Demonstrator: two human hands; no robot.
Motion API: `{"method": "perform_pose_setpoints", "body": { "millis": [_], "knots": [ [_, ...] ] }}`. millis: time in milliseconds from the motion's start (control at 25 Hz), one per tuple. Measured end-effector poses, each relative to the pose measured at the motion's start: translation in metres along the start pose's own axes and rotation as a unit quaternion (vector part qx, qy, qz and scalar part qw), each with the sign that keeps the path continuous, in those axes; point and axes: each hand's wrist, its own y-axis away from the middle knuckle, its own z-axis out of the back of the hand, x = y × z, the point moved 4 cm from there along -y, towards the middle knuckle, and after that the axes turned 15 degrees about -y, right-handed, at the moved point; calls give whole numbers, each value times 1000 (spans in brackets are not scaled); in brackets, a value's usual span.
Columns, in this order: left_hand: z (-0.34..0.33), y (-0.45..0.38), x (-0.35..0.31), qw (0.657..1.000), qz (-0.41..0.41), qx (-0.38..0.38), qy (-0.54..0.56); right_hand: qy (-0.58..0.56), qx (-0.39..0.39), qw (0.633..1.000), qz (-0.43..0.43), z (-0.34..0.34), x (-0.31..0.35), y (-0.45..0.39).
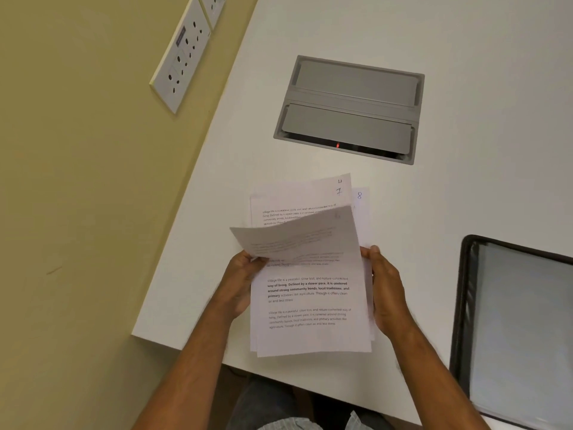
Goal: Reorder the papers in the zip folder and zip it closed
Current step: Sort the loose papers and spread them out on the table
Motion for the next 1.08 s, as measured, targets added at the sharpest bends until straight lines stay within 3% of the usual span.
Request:
{"method": "perform_pose_setpoints", "body": {
  "millis": [320,560,800,1080],
  "knots": [
    [16,-7,-8,999,3,3,32,20,7,999,38,-22,5,7],
    [29,-16,-23,995,-49,63,55,4,12,999,48,-40,10,10],
    [41,-15,-26,997,10,20,67,41,27,996,74,-48,8,10],
    [54,-21,-22,996,8,34,80,-4,-57,996,64,-52,3,9]
  ]
}}
